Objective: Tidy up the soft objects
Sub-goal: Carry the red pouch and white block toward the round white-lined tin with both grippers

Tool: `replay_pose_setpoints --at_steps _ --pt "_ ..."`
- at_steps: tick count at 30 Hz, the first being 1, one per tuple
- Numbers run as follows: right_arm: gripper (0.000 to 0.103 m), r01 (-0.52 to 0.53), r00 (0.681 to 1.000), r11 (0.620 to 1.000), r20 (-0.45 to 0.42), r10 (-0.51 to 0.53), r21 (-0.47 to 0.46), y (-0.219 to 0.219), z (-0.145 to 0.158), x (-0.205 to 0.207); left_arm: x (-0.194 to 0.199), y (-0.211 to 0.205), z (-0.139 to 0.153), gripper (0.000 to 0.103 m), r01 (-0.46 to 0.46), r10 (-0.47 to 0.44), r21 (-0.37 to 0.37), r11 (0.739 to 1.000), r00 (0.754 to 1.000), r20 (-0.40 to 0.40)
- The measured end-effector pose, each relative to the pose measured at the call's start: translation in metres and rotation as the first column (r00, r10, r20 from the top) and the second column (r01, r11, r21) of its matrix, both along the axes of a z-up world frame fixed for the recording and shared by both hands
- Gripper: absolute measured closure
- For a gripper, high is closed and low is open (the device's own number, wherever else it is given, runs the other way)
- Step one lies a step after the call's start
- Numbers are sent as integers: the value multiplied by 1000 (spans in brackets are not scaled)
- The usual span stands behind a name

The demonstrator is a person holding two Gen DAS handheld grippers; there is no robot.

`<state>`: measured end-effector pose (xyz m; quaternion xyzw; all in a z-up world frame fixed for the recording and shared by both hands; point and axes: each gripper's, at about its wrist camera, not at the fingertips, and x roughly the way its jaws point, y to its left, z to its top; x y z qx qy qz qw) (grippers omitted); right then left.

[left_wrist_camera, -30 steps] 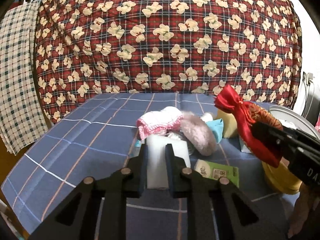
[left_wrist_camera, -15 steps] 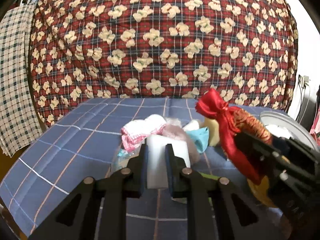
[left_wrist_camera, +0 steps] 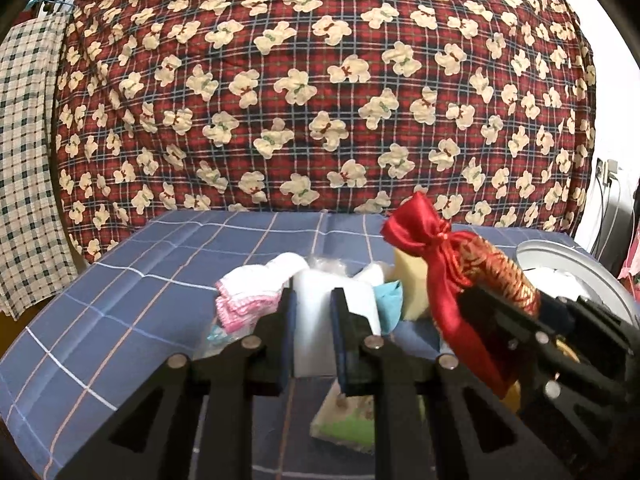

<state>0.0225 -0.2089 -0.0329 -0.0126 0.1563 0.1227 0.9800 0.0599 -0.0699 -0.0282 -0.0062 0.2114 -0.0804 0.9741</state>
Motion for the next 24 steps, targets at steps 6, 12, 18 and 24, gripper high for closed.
replay_pose_setpoints --at_steps 6,12,18,24 --pt "75 30 999 1000 19 -30 -4 -7 1 0 4 -10 2 88 -16 17 -4 1000 999 33" --pt "75 50 998 999 36 -50 -16 -11 2 -2 9 -19 -2 88 -19 19 7 1000 999 32" --pt "75 75 996 997 47 -74 -18 -17 2 -4 3 -23 0 88 -17 16 19 1000 998 60" --pt "75 103 994 995 48 -103 -9 -27 3 -5 3 -26 2 88 -11 9 32 999 998 69"
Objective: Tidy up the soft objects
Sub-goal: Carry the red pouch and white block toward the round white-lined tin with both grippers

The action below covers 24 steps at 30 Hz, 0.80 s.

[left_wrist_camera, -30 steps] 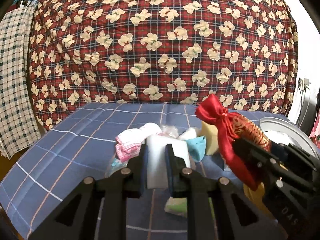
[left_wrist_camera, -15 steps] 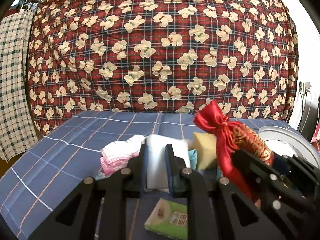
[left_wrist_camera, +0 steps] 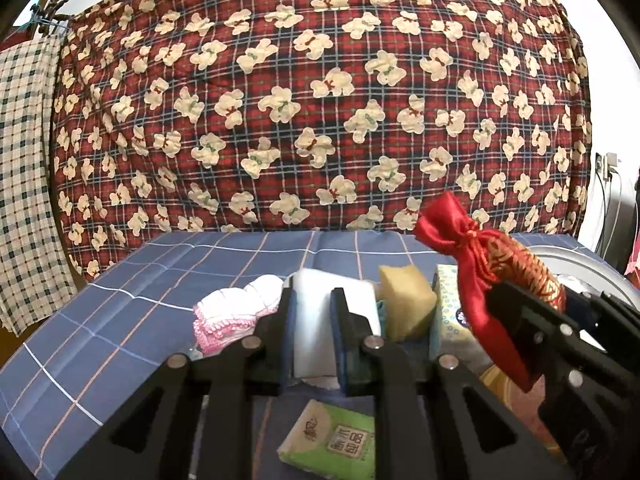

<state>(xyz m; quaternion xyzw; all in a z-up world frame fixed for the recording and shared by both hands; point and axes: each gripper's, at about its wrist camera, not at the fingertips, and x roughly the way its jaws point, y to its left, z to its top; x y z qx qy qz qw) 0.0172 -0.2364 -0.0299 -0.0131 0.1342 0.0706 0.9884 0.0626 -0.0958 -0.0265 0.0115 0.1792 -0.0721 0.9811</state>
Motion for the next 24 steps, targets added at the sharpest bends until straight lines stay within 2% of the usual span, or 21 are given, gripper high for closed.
replay_pose_setpoints --at_steps 12,20,24 --pt "75 28 1000 1000 9 -28 -7 -7 1 -2 -2 -20 0 88 45 -45 6 999 999 -4" --pt "75 41 999 999 31 -41 0 -15 3 -5 10 -26 -5 88 43 -43 -1 999 994 -99" --pt "75 53 998 998 39 -54 19 -26 9 -8 9 -36 1 88 56 -54 13 998 992 -111"
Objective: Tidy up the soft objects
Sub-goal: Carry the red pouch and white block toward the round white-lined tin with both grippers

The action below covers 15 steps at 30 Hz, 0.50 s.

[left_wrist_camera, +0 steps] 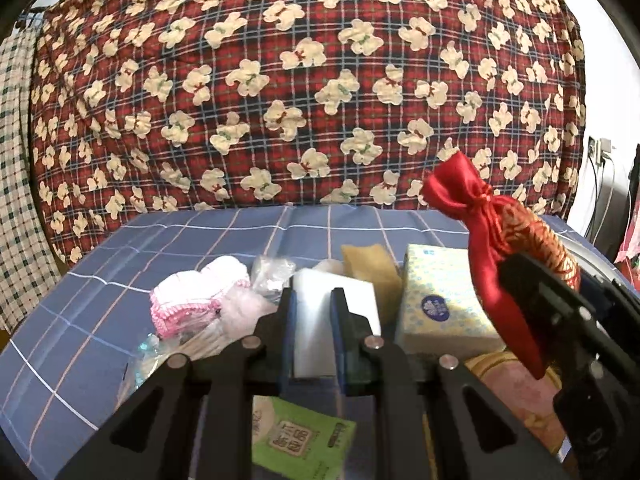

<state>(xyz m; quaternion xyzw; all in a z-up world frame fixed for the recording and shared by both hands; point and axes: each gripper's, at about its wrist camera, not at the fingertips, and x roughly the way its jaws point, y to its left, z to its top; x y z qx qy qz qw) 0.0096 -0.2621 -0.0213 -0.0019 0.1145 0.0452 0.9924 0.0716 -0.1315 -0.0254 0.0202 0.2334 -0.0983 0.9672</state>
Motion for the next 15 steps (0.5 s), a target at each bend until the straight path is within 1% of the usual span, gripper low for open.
replay_pose_setpoints --at_steps 7,12,15 --pt "75 39 999 999 30 -39 6 -21 19 -9 1 -24 20 88 72 -72 -3 997 997 -27" --pt "75 109 994 994 24 -110 31 -54 30 -13 4 -50 28 88 138 -138 -3 990 987 -77" --pt "75 155 988 987 11 -155 43 -75 35 -14 3 -70 34 88 182 -181 3 983 980 -88"
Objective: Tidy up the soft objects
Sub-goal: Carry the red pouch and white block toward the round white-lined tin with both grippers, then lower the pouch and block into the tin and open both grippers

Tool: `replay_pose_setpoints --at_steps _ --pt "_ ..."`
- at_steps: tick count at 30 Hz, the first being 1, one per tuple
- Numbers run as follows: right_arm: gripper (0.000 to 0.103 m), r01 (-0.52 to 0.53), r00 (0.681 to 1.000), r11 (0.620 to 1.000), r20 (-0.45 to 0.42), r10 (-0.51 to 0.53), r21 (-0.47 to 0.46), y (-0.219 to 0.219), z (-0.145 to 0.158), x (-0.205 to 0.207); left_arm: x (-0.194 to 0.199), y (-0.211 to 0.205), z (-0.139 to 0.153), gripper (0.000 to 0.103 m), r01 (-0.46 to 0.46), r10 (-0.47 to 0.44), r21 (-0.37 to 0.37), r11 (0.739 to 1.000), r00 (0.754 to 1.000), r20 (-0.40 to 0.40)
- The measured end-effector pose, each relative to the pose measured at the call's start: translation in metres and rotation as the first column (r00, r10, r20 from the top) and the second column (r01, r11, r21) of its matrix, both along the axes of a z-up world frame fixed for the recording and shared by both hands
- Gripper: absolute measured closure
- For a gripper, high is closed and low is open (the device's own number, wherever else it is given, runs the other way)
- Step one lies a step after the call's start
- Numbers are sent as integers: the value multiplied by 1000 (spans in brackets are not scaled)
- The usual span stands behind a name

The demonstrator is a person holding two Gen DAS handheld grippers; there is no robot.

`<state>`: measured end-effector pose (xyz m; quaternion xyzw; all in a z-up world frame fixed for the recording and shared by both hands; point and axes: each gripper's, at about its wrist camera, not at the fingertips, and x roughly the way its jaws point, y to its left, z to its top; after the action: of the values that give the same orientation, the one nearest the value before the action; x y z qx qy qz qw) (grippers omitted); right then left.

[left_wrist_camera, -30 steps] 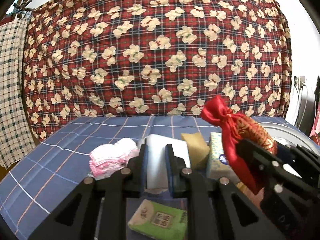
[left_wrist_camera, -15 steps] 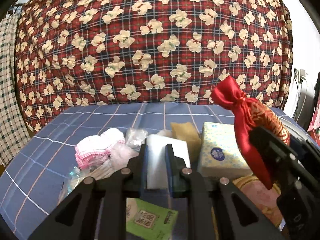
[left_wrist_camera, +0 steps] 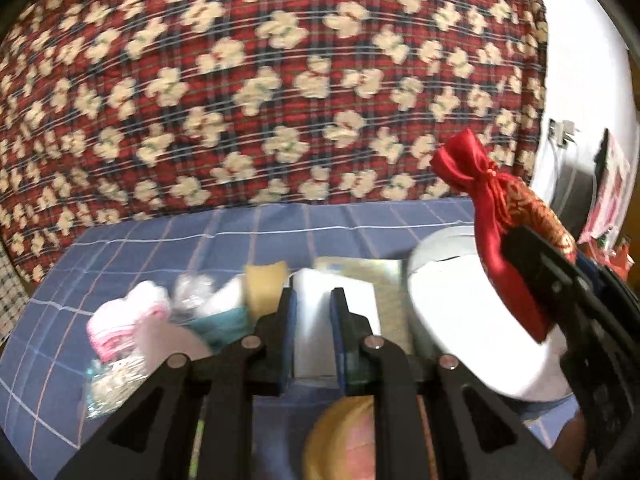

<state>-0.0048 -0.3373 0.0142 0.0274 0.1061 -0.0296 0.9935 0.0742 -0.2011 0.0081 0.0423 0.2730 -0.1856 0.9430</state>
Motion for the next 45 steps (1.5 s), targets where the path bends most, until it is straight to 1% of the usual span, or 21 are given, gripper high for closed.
replay_pose_setpoints --at_steps 4,8,20,24,28,34,39,45 --pt "75 45 999 999 -14 -44 30 -29 4 -3 0 -22 6 88 50 -50 -9 999 999 -23" --pt "75 76 997 996 -22 -75 44 -49 5 -6 -1 -43 10 88 79 -79 4 997 997 -24" --pt "75 133 990 989 -47 -130 68 -86 2 -10 -1 -86 10 88 130 -127 44 990 990 -66" --pt "75 151 987 986 -61 -146 77 -96 0 -10 0 -97 6 88 148 -143 50 988 985 -96" --pt "75 176 982 981 -91 -169 80 -109 -4 -7 4 -107 1 88 170 -161 63 983 978 -135" --pt "75 213 968 974 -151 -199 81 -126 -12 -3 15 -118 -11 88 190 -173 61 980 962 -211" --pt "75 224 957 972 -207 -204 75 -133 -20 3 15 -127 -15 87 205 -179 98 974 958 -226" --pt "73 230 948 971 -242 -207 69 -137 -26 7 21 -131 -19 87 200 -165 122 972 955 -246"
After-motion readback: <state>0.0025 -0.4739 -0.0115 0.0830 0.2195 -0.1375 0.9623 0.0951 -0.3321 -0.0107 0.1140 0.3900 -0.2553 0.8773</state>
